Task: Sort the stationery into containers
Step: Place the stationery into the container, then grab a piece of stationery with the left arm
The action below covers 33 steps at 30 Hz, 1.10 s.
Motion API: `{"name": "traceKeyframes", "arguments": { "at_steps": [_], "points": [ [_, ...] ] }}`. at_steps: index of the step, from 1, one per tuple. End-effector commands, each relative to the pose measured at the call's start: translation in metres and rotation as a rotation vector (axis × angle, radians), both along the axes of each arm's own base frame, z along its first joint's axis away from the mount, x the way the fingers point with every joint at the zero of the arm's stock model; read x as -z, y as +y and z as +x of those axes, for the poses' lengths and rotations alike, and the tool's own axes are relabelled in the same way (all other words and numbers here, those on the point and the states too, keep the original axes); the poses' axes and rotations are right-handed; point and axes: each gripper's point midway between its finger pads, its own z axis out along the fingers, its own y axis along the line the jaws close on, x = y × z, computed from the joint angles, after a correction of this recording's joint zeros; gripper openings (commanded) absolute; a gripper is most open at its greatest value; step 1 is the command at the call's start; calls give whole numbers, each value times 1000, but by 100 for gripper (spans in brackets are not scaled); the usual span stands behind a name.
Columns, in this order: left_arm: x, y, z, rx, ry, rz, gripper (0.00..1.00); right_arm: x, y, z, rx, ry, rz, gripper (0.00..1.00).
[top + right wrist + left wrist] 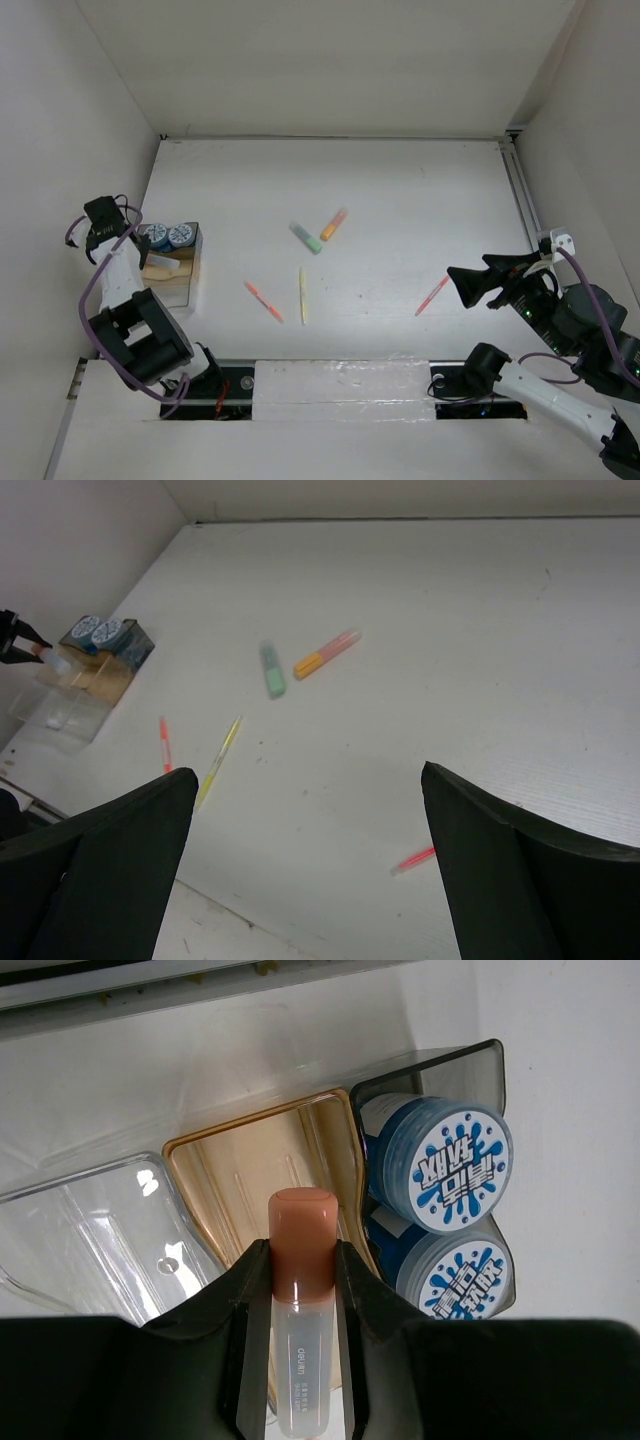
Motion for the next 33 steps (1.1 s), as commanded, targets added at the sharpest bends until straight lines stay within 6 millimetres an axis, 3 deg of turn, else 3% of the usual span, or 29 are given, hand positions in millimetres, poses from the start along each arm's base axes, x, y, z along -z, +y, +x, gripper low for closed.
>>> {"name": "traceKeyframes", "arguments": {
  "at_steps": [1, 6, 7, 11, 16, 19, 20, 22, 23, 24, 26, 27, 28, 30, 31, 32, 33],
  "points": [
    [2, 4, 2, -29, -2, 3, 5, -9, 4, -1, -23, -30, 18, 100],
    [5, 4, 2, -29, 6, -2, 27, -10, 2, -2, -23, -36, 25, 100],
    [2, 4, 2, -29, -2, 3, 37, -10, 2, -2, -23, -36, 25, 100],
    [3, 1, 1, -23, -7, -5, 60, -10, 2, -2, -23, -36, 25, 100],
    [-8, 2, 2, -15, -37, 19, 62, -9, 4, -1, -23, -30, 18, 100],
    [-33, -10, 18, 56, -92, 68, 64, -9, 4, -1, -23, -30, 18, 100],
    [-47, -36, 33, 135, -125, 92, 68, -9, 4, -1, -23, -30, 18, 100],
    [-67, -61, 48, 197, -143, 173, 77, -7, 4, 1, -14, -25, 10, 100],
    [-91, -80, 62, 247, -195, 189, 81, -7, 4, 1, -14, -25, 10, 100],
    [-89, -118, 76, 357, -181, 179, 87, -6, 6, 3, -14, -19, 3, 100],
    [-108, -150, 97, 449, -228, 155, 92, -6, 6, 3, -14, -19, 3, 100],
    [-96, -177, 108, 527, -204, 117, 94, -6, 4, 4, -5, -20, 2, 100],
    [-97, -200, 117, 609, -214, 89, 96, -6, 3, 4, 5, -16, 10, 100],
    [-111, -236, 136, 685, -244, 104, 96, -6, 3, 4, 5, -16, 10, 100],
    [-87, -271, 137, 761, -161, 113, 100, -8, 0, 4, 15, -23, 16, 100],
    [-81, -288, 140, 777, -141, 94, 100, -6, 0, 3, 16, -13, 19, 100],
    [-96, -307, 151, 788, -166, 90, 100, -6, -2, 4, 26, -13, 18, 100]
  ]
}}
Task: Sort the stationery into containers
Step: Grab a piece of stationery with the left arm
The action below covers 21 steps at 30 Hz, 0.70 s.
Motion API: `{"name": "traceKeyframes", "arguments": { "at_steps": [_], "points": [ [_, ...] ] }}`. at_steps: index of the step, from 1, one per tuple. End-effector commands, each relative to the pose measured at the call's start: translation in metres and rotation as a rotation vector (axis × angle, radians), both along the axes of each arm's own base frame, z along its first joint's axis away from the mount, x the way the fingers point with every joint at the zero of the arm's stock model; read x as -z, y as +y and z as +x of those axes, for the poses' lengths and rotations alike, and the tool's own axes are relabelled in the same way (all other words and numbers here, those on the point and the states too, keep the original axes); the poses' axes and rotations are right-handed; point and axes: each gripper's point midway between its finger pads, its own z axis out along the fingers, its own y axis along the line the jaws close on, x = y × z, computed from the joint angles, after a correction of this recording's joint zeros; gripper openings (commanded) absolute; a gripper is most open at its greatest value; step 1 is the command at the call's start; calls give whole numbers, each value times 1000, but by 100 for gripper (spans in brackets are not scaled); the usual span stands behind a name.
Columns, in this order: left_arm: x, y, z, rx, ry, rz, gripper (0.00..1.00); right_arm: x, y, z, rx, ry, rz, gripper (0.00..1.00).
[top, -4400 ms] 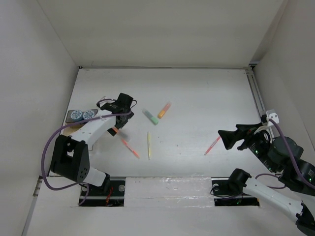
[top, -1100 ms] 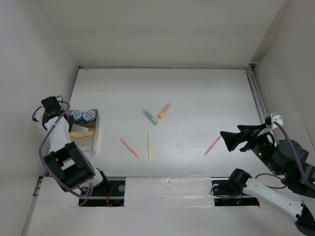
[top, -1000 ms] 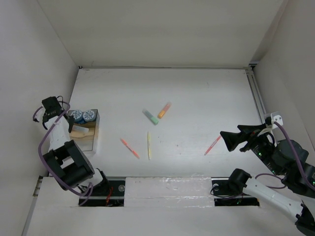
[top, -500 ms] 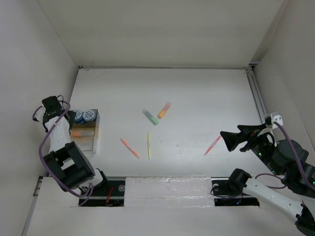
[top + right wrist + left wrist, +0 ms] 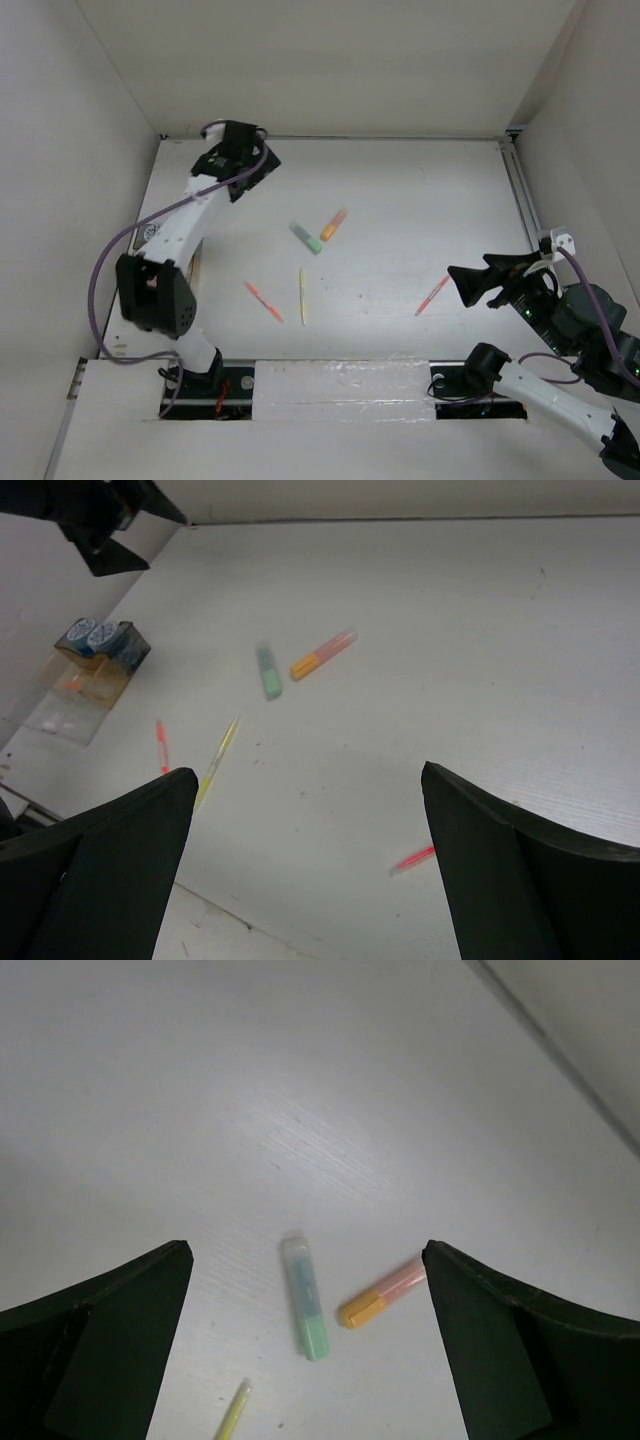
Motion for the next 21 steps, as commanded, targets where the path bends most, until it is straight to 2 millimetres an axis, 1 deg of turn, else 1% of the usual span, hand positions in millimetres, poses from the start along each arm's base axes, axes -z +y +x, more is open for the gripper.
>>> {"name": "traceKeyframes", "arguments": {
  "at_steps": [1, 2, 3, 4, 5, 6, 7, 8, 9, 10, 11, 12, 14, 15, 16, 17, 18, 20, 21],
  "points": [
    [48, -71, -7, 101, 204, 70, 100, -7, -2, 2, 17, -21, 26, 100],
    [53, -74, -4, 66, 212, 110, 100, -7, -4, 3, 27, -22, 25, 100],
    [58, -83, -3, 25, 224, 100, 100, -7, -3, 2, 28, -18, 34, 100],
    [59, -89, -1, -4, 227, 98, 100, -7, -6, 0, 27, -20, 36, 100],
    [77, -94, -5, -15, 272, 107, 100, -7, -6, 0, 27, -20, 36, 100],
    [80, -98, -5, -18, 274, 79, 100, -7, -6, 0, 27, -20, 36, 100],
    [93, -98, -10, -26, 299, 68, 100, -8, -8, -1, 27, -27, 44, 100],
    [98, -105, -9, -49, 284, 34, 100, -8, -8, -1, 27, -27, 44, 100],
    [99, -107, -11, -52, 280, 11, 98, -8, -8, -1, 27, -27, 44, 100],
    [105, -107, -12, -67, 286, 2, 98, -8, -8, -1, 27, -27, 44, 100],
    [113, -106, -18, -71, 302, -8, 96, -8, -8, -1, 27, -27, 44, 100],
    [116, -108, -14, -77, 296, -17, 91, -8, -8, -1, 27, -27, 44, 100],
    [128, -106, -19, -92, 335, -1, 91, -8, -8, -1, 27, -27, 44, 100],
    [140, -104, -23, -104, 366, 11, 90, -8, -8, -1, 27, -27, 44, 100],
    [144, -108, -25, -103, 372, 12, 88, -8, -8, -1, 27, -27, 44, 100],
    [148, -106, -28, -104, 384, 19, 88, -8, -8, -1, 27, -27, 44, 100],
    [159, -105, -31, -106, 401, 30, 87, -10, -9, -3, 27, -33, 51, 100],
    [169, -103, -34, -116, 423, 39, 87, -10, -9, -3, 27, -33, 52, 100],
    [179, -100, -38, -119, 446, 54, 87, -10, -9, -3, 27, -33, 52, 100]
  ]
}}
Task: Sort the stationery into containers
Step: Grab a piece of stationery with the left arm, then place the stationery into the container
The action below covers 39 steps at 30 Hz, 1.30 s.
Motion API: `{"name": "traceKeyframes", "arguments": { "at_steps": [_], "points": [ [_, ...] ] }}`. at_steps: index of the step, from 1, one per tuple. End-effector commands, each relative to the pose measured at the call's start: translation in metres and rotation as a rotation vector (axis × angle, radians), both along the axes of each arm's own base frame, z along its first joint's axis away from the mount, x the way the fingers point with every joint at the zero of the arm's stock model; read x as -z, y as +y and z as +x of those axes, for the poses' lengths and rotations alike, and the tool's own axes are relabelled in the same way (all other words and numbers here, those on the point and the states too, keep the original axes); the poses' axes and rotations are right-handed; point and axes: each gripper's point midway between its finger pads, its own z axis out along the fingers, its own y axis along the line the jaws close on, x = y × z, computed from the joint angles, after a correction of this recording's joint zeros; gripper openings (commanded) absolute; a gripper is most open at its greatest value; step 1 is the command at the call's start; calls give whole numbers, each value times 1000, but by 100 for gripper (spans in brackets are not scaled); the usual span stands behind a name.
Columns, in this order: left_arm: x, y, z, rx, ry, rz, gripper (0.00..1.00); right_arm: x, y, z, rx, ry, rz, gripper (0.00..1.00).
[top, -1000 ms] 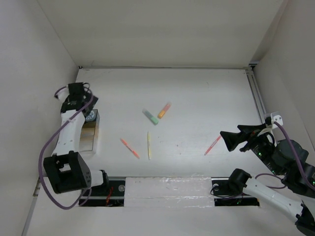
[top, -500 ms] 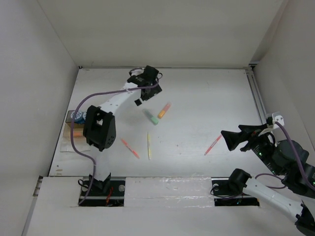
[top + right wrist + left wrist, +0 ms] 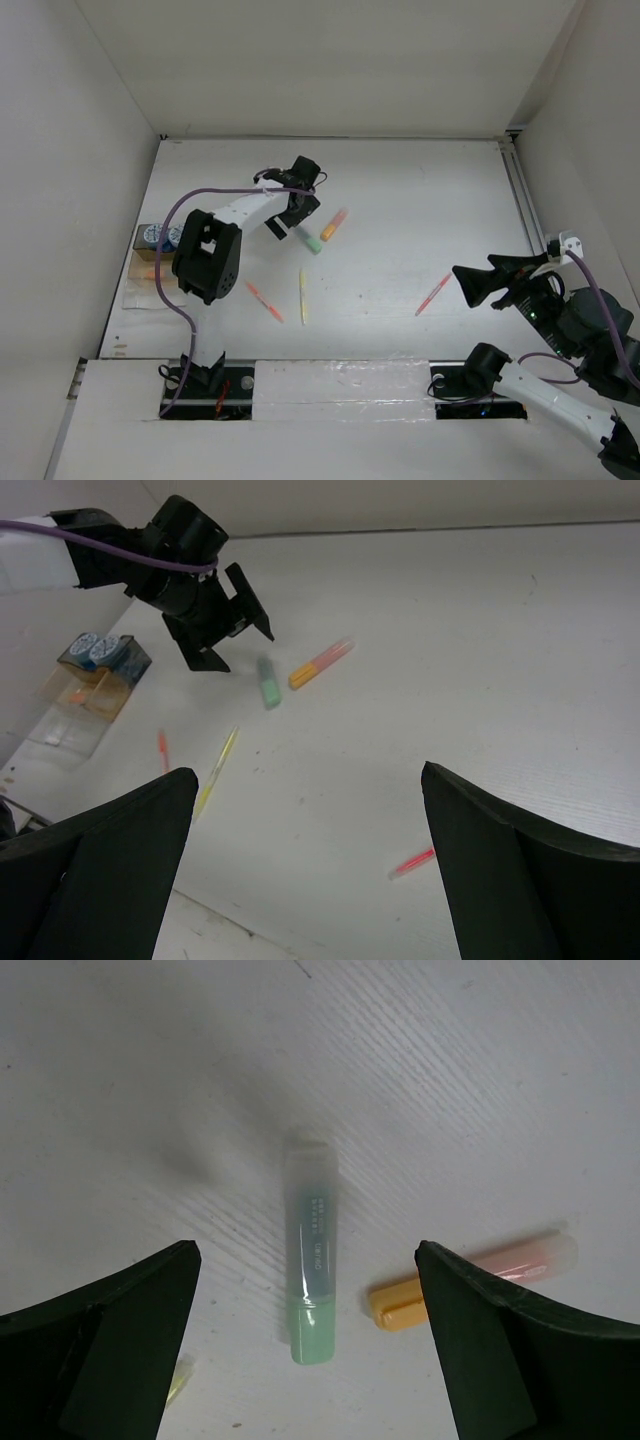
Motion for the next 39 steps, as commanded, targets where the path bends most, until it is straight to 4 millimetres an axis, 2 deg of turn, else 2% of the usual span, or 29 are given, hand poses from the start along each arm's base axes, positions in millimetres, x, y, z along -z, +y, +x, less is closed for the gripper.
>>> {"name": "traceKeyframes", "arguments": {
  "at_steps": [1, 5, 7, 14, 15, 16, 18, 19, 20, 21, 23, 24, 28, 29, 32, 33, 35, 36, 38, 39],
  "points": [
    [23, 6, -10, -38, 39, 32, 86, -6, -2, -1, 4, -18, 28, 100],
    [35, 9, -15, -38, 68, 50, 77, -7, -2, -3, -5, -24, 36, 100],
    [40, 9, -16, -38, 77, 55, 62, -10, -2, -3, -5, -30, 43, 100],
    [49, 12, -17, -40, 97, 79, 60, -11, -3, -4, -5, -36, 50, 100],
    [54, 12, -17, -40, 106, 84, 53, -11, -3, -4, -5, -36, 50, 100],
    [54, 12, -17, -40, 106, 84, 37, -11, -3, -4, -5, -36, 50, 100],
    [54, 12, -17, -40, 106, 84, 27, -11, -2, -5, -14, -35, 50, 100],
    [57, 14, -21, -40, 117, 91, 19, -11, -2, -5, -14, -35, 50, 100],
    [57, 14, -21, -40, 117, 91, 4, -11, -2, -5, -14, -35, 50, 100],
    [57, 14, -21, -40, 117, 91, 0, -11, -2, -5, -15, -39, 42, 100],
    [46, 16, -20, -43, 96, 90, 0, -11, -2, -5, -15, -39, 42, 100],
    [39, 23, -15, -53, 78, 97, 0, -11, -2, -5, -15, -39, 42, 100],
    [-19, 42, 0, -89, -54, 106, 0, -11, -2, -5, -15, -39, 42, 100],
    [-45, 53, 0, -102, -93, 114, 0, -11, -2, -5, -15, -39, 42, 100],
    [-87, 80, 7, -144, -169, 122, 0, -11, -2, -5, -15, -39, 42, 100],
    [-108, 99, 8, -164, -203, 109, 0, -11, -2, -5, -15, -39, 42, 100],
    [-120, 124, 3, -192, -226, 105, 0, -11, -2, -5, -15, -39, 42, 100],
    [-139, 149, 2, -243, -271, 89, 0, -11, -2, -5, -15, -39, 42, 100],
    [-147, 179, -4, -273, -283, 95, 0, -11, -2, -5, -15, -39, 42, 100],
    [-149, 214, -14, -339, -279, 101, 0, -11, -2, -5, -15, -39, 42, 100]
  ]
}}
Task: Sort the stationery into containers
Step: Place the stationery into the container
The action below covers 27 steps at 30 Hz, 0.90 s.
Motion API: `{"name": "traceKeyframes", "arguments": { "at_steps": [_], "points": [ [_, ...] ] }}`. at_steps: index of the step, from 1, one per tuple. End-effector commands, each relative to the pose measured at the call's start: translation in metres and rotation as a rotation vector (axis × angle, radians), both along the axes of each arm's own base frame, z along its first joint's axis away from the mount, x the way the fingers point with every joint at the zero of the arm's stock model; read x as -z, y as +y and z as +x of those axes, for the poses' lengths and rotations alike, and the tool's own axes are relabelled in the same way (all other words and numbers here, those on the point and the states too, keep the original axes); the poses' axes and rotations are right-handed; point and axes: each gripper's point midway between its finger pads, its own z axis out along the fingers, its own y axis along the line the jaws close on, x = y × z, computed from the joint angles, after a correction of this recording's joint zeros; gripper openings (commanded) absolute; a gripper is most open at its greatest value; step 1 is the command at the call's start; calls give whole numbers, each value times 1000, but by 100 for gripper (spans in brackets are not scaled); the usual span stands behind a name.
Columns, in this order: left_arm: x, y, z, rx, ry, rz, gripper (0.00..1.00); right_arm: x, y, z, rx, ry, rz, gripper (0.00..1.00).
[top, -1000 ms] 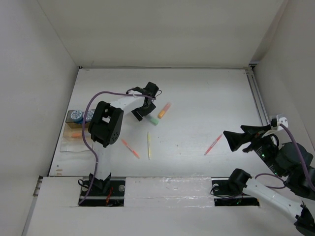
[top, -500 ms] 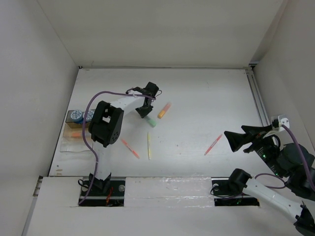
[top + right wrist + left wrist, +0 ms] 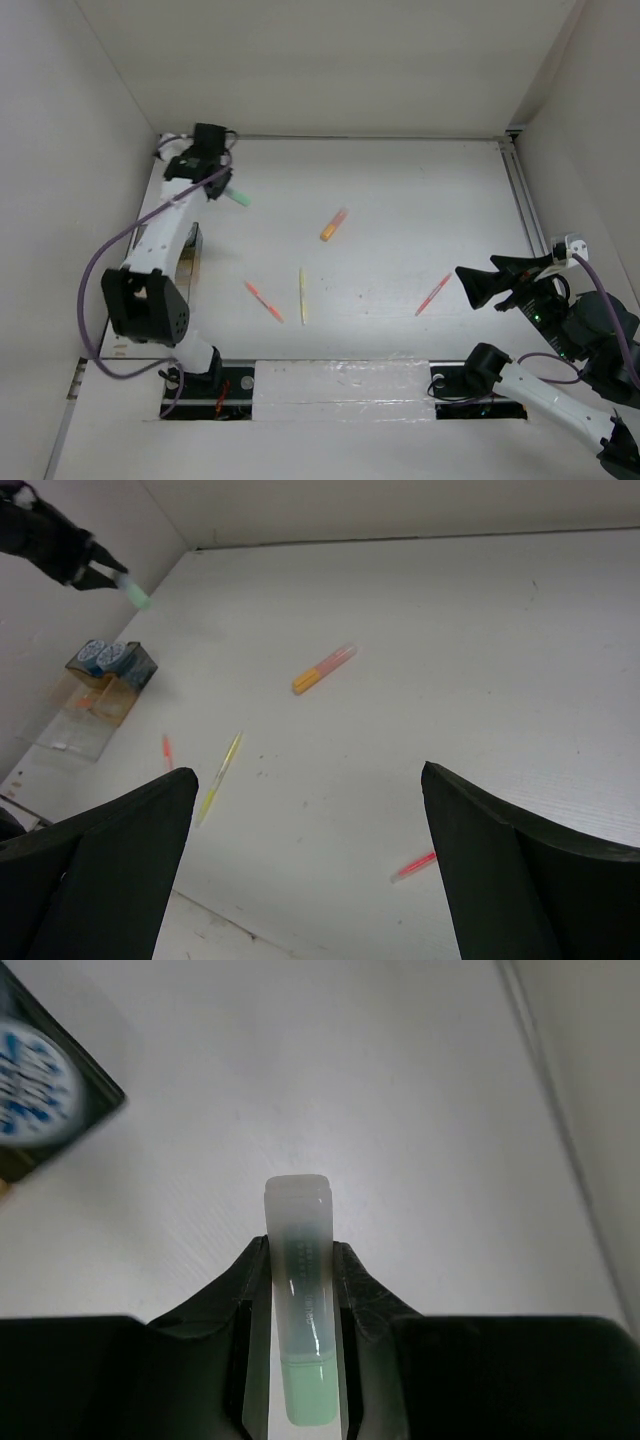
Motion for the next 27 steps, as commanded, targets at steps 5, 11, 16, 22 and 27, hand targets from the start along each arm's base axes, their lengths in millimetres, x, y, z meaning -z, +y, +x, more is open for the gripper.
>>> {"name": "traceKeyframes", "arguments": {
  "at_steps": [5, 11, 16, 22, 27],
  "points": [
    [-18, 136, -57, -196, 6, 66, 0, -6, 5, -1, -25, -17, 17, 100],
    [9, 167, -87, -294, 97, 114, 0, -6, 5, -1, -25, -17, 17, 100],
    [50, 185, -111, -375, 161, 78, 0, -10, 5, -3, -34, -28, 31, 100],
    [72, 191, -126, -397, 177, 56, 0, -6, 7, -3, -44, -26, 17, 100],
    [79, 197, -128, -424, 198, 43, 0, -3, 12, -1, -56, -13, 4, 100]
  ]
}}
